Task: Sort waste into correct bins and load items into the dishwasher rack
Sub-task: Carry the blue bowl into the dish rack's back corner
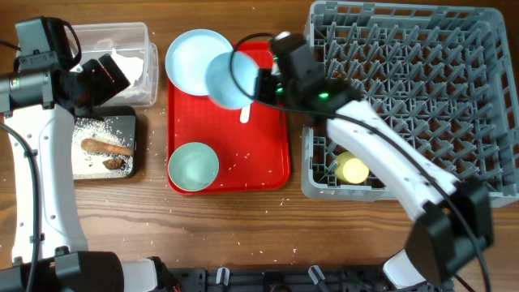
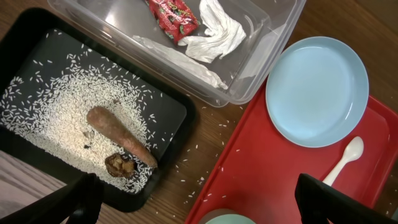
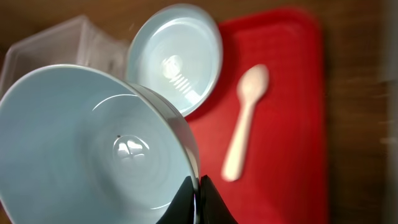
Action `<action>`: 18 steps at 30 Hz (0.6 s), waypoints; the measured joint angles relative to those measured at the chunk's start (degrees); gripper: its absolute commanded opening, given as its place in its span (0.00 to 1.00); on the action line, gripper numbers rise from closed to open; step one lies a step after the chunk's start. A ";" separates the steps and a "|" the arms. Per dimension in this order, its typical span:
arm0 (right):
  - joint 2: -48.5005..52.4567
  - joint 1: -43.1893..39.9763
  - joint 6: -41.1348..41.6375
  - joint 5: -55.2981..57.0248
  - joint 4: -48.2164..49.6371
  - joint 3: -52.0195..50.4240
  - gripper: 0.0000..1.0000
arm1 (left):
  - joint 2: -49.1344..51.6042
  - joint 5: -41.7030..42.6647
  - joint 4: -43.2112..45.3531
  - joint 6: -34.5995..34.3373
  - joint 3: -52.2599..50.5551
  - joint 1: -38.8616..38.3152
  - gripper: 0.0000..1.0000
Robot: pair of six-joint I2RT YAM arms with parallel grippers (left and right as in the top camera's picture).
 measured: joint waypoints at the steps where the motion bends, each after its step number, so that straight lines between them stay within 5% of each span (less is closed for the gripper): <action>1: -1.16 -0.81 -0.04 2.84 -0.85 0.00 0.04 | 0.00 0.00 0.02 0.00 0.00 0.00 1.00; 10: -4.22 -6.12 -7.28 46.42 -0.96 -0.02 0.04 | 0.00 0.00 0.02 0.00 0.00 0.00 1.00; 18: -2.01 -15.08 -32.54 62.75 23.26 -0.02 0.04 | 0.00 -0.02 0.07 0.00 0.00 0.00 1.00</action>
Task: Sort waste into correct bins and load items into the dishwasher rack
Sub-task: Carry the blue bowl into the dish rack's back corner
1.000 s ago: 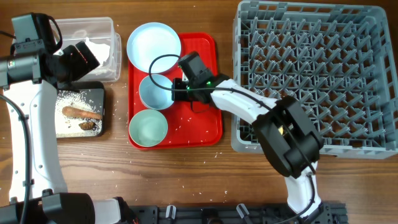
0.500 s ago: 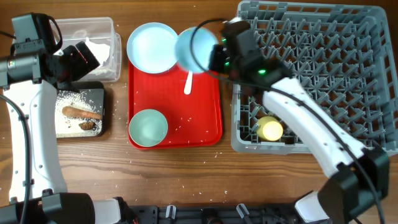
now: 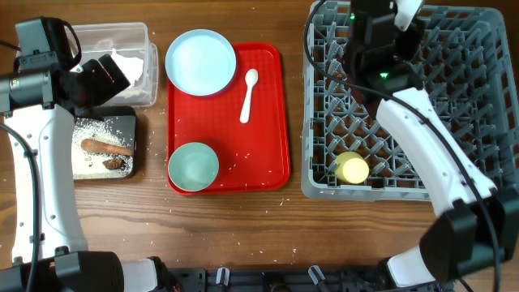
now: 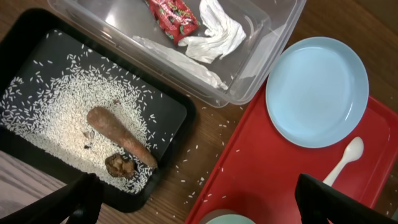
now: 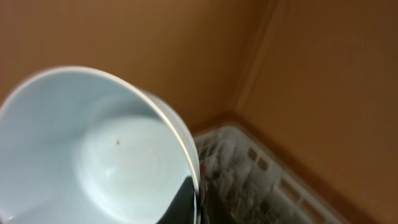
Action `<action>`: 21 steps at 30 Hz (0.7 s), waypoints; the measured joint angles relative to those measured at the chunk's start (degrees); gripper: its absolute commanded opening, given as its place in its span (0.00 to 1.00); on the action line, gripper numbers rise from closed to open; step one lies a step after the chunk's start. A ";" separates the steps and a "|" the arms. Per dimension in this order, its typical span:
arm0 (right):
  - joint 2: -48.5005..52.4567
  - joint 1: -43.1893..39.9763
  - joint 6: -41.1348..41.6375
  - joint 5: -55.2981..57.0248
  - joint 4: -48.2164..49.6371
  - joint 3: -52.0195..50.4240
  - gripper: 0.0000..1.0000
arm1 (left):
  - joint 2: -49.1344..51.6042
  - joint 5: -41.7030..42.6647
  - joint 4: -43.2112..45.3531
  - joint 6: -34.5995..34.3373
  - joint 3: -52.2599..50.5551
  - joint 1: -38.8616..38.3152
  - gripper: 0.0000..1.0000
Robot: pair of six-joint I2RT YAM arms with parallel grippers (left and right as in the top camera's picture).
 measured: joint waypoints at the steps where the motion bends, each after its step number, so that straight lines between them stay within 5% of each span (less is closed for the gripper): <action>1: 1.27 -0.13 -4.35 0.46 4.35 0.00 0.05 | 0.00 0.00 -0.09 0.00 0.00 0.00 1.00; 6: 10.16 0.04 -23.08 1.44 20.04 0.28 0.04 | 0.00 0.02 -0.07 0.00 0.02 0.00 1.00; 10: 16.33 0.15 -30.71 2.05 22.86 0.28 0.04 | 0.00 0.00 -0.07 0.00 0.02 0.00 1.00; 21: 22.40 3.50 -34.10 2.16 20.28 0.28 0.04 | 0.00 0.00 -0.07 0.00 0.02 0.00 1.00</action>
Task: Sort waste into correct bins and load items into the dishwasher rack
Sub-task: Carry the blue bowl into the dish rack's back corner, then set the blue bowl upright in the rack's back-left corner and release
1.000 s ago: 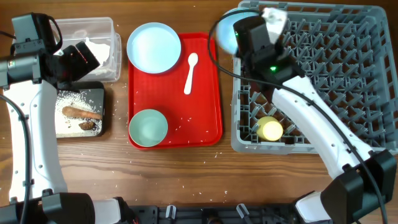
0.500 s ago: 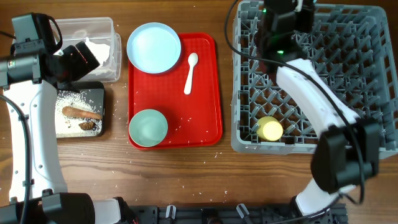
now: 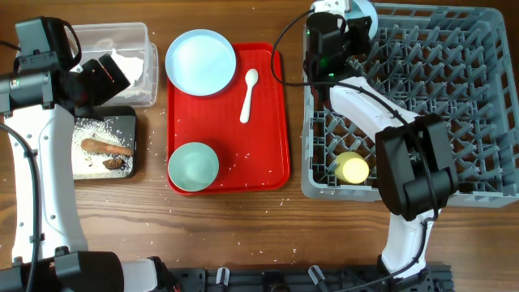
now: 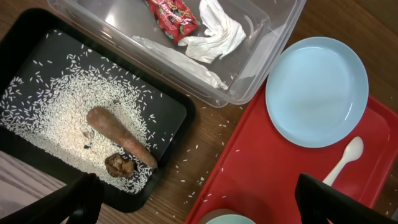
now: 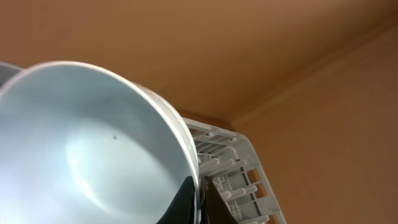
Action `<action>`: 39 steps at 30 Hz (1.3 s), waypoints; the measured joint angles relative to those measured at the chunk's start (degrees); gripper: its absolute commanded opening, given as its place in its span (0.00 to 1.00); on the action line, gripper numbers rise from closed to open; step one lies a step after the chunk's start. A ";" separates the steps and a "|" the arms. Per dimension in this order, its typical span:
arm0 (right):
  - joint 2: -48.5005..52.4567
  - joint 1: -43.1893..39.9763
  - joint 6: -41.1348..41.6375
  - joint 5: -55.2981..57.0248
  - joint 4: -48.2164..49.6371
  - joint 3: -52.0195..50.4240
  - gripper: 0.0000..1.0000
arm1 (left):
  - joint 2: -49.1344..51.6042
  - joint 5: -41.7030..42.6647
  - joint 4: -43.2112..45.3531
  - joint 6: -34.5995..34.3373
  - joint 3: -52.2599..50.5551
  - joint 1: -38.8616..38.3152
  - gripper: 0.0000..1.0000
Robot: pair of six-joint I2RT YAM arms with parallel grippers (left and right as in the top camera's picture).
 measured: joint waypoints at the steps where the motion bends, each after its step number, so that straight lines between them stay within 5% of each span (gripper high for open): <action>1: 0.00 0.09 0.07 -0.07 -0.48 0.00 0.04 | 0.00 0.00 0.00 0.00 0.00 0.00 1.00; 18: 0.00 4.07 1.53 -0.24 -5.99 0.00 0.20 | 0.00 0.00 0.02 0.00 0.00 0.00 1.00; 24: 0.00 6.51 2.95 -0.20 -6.82 0.00 0.52 | 0.00 0.00 0.02 0.00 0.00 0.00 1.00; 28: -0.09 6.54 13.05 1.55 -7.58 0.00 0.52 | 0.00 0.00 0.00 0.00 0.00 0.00 1.00; 31: -4.33 6.54 22.34 -2.19 -16.92 -0.66 0.57 | 0.00 0.00 0.00 0.00 0.00 0.00 1.00; 35: -20.15 4.92 41.51 -24.35 -31.74 -0.52 0.44 | 0.00 0.00 0.00 0.00 0.00 0.00 1.00; 39: -32.92 -1.86 56.04 -38.58 -37.38 -0.26 0.45 | 0.00 0.00 0.00 0.00 0.00 0.00 1.00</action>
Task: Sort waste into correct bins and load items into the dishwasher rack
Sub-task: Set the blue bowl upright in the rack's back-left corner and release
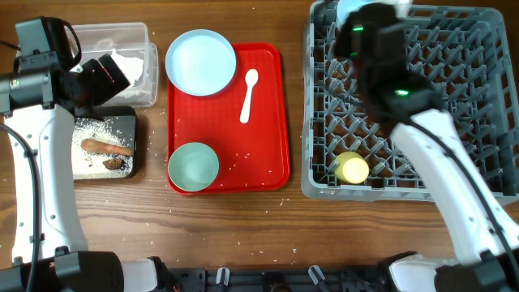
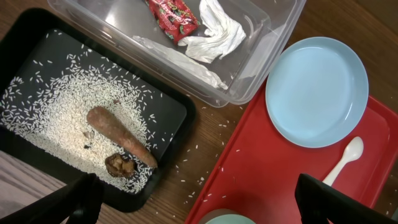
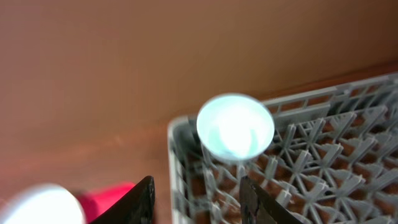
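A pale blue bowl (image 3: pixel 235 127) rests tilted in the far left corner of the grey dishwasher rack (image 3: pixel 323 155), its hollow facing the right wrist camera. My right gripper (image 3: pixel 196 182) is open and empty, a little back from the bowl. In the overhead view only an edge of that bowl (image 1: pixel 350 7) shows past the right arm. On the red tray (image 1: pixel 263 146) lie a light blue plate (image 1: pixel 200 62), a white spoon (image 1: pixel 249 93) and a pale green bowl (image 1: pixel 194 166). My left gripper (image 2: pixel 198 182) hangs open over the tray's left edge, holding nothing.
A yellow cup (image 1: pixel 353 168) sits in the rack's near left corner. A black tray (image 2: pixel 37 74) holds rice, a carrot (image 2: pixel 119 137) and a brown scrap. Behind it a clear bin (image 2: pixel 261 56) holds a red wrapper (image 2: pixel 171 14) and crumpled tissue (image 2: pixel 214 30).
My right gripper was shut on the pale blue bowl at the rack's far left corner. It is now open and drawn back, and the bowl rests in that corner. The left arm is unchanged.
My right gripper first held the pale blue bowl above the red tray, beside the plate. It then held the bowl over the rack's far side, then at the rack's far left corner. Now the bowl sits there, released. The left arm has stayed still throughout.
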Action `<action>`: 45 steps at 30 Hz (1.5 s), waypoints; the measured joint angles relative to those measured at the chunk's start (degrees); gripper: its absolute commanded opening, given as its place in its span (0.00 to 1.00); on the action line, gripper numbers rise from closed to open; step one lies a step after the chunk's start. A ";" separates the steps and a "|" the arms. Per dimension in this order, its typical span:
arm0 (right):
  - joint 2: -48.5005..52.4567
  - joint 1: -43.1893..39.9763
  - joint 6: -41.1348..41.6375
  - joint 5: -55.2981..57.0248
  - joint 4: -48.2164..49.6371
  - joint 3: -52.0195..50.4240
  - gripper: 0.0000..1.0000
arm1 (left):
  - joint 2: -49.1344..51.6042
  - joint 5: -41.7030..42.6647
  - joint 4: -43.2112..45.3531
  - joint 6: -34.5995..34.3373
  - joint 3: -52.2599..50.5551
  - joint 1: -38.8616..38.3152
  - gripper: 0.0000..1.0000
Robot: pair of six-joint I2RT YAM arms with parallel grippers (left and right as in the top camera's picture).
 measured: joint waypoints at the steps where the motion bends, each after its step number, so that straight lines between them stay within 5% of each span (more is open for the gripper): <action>1: -0.61 -1.33 1.90 -1.57 0.48 0.04 0.45 | 0.00 0.00 0.00 0.00 0.00 0.00 1.00; 15: 19.71 -21.27 20.35 -37.29 2.99 6.38 0.50 | 0.00 0.00 0.00 -0.02 0.00 0.00 1.00; 38: 27.63 -20.87 21.09 -35.78 3.61 6.75 0.45 | 0.00 0.00 0.00 0.00 0.00 0.00 1.00; 43: 28.00 -20.87 20.76 -33.18 4.94 6.75 0.34 | 0.00 0.00 0.00 0.00 0.00 0.00 1.00; 45: 29.00 -20.87 20.59 -32.98 6.10 6.75 0.23 | 0.00 0.00 0.00 0.00 0.00 0.00 1.00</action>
